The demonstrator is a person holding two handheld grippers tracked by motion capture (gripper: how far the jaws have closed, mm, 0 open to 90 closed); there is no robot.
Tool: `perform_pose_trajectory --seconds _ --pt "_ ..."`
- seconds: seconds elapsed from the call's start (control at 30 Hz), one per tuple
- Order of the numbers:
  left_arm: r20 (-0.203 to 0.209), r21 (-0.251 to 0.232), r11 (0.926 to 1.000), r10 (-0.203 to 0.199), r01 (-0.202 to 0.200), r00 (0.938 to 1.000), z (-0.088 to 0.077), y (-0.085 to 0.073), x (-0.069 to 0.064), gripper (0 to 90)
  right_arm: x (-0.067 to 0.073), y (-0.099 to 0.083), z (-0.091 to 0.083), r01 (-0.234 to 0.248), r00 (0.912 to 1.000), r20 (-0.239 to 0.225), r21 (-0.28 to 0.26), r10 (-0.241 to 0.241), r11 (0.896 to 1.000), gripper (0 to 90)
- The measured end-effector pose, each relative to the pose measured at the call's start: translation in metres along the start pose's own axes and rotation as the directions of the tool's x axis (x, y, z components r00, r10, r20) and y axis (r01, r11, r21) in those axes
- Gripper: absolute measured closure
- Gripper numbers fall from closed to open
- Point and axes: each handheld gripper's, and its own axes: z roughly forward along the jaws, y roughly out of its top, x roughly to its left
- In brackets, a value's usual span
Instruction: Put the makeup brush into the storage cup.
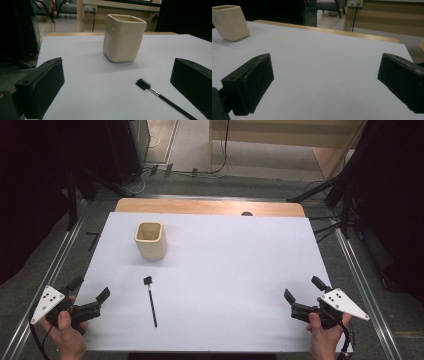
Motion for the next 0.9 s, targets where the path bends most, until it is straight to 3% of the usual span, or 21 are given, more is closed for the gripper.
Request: perform_pose_trajectory --seconds 0.1,0.33,0.5,0.7,0.9 --pt "0.000 -0.006 0.9999 -0.015 0.015 0.9999 0.001 0.001 -0.001 0.0 0.000 -0.001 0.000 0.002 1.0000 -0.003 0.005 -0.002 1.000 1.2" --pt "0.018 0.023 0.9995 0.020 -0.021 0.9996 0.009 0.006 -0.015 0.0 0.000 0.000 0.000 0.015 0.9999 -0.001 -0.001 -0.015 1.000 1.4" --pt "-0.001 0.030 0.9985 0.045 -0.045 0.9990 0.015 0.012 -0.026 0.0 0.000 0.000 -0.001 0.020 0.9998 0.005 -0.001 -0.020 1.000 1.5" --pt "0.013 0.038 0.9988 0.031 -0.032 0.9994 0.021 0.019 -0.035 0.0 0.001 0.001 -0.002 0.023 0.9997 0.003 -0.006 -0.023 1.000 2.5" --pt "-0.006 0.094 0.9941 0.055 -0.054 0.9985 0.033 0.032 -0.044 0.0 0.003 0.001 -0.003 0.028 0.9996 0.005 -0.008 -0.028 1.000 3.4"
